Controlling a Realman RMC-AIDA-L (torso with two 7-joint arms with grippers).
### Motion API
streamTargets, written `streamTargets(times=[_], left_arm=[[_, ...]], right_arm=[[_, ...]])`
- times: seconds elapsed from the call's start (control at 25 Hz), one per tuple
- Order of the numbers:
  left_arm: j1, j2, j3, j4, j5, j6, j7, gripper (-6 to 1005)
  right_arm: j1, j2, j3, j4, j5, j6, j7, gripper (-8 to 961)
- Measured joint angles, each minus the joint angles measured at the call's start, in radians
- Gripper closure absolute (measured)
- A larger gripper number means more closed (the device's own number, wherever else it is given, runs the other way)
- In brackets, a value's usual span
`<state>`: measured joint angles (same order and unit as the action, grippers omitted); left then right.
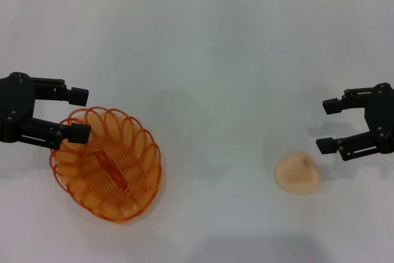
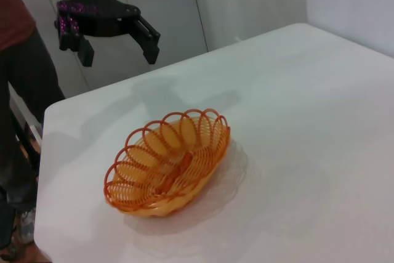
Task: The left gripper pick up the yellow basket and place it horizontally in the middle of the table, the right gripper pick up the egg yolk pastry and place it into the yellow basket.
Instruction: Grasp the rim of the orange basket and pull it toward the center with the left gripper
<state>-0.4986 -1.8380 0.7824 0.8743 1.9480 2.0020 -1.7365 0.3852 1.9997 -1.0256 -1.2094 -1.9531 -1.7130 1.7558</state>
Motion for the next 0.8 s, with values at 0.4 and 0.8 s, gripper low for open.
streamTargets(times=[0.4, 0.8], left_arm=[[0.004, -0.001, -0.003, 0.000, -0.001, 0.000, 0.000, 135], [0.000, -0.001, -0.004, 0.000, 0.003, -0.004, 0.003, 135]], right_arm=[[0.004, 0.002, 0.001, -0.002, -0.010, 0.003, -0.001, 112], [0.004, 0.002, 0.001, -0.003, -0.005, 0.003, -0.001, 111]])
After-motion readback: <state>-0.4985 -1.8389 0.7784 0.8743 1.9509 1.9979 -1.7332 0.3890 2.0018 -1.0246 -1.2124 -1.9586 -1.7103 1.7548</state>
